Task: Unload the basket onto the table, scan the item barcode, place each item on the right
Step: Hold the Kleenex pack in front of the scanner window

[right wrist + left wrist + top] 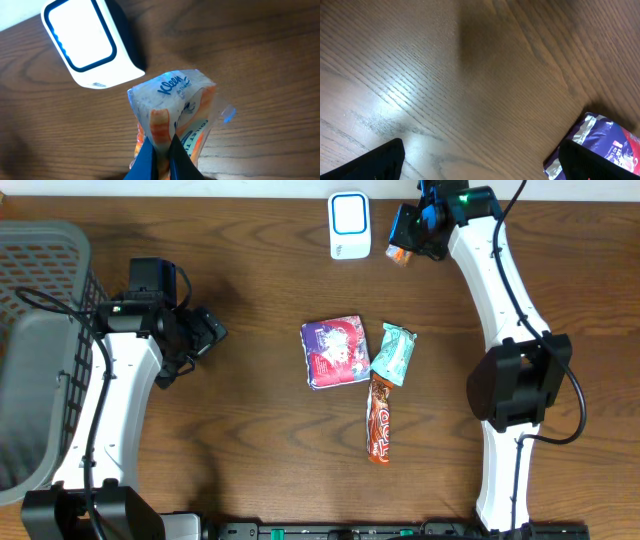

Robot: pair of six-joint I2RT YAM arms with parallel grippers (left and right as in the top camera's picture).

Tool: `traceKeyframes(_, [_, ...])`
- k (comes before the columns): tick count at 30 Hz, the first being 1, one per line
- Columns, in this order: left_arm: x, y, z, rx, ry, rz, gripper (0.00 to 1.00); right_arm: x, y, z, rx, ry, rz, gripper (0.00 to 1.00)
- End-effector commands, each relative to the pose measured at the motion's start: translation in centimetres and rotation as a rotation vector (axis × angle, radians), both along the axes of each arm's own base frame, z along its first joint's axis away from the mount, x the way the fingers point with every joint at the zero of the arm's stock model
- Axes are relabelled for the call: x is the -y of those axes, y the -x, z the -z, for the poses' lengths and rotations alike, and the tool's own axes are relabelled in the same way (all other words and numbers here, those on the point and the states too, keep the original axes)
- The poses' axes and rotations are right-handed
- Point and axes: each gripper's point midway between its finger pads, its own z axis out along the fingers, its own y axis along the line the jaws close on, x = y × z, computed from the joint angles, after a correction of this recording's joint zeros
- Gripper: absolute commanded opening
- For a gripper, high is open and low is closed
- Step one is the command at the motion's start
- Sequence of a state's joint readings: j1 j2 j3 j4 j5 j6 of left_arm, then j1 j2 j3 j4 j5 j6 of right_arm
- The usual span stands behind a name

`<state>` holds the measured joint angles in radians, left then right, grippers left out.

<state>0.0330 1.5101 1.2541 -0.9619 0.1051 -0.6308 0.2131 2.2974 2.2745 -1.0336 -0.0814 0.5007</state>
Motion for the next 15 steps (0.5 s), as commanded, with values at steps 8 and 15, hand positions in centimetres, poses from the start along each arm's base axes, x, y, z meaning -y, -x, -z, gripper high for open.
traceKeyframes(8, [-0.3,0.1,-0.1,0.001,-0.011,-0.002,0.98,-0.3,0.5,-0.4,-0.009,-0.017,0.006,0.01])
traceKeyframes(15, [-0.3,0.1,-0.1,0.001,-0.011,-0.002,0.98,-1.0,0.4,-0.6,-0.001,-0.034,-0.028,0.01])
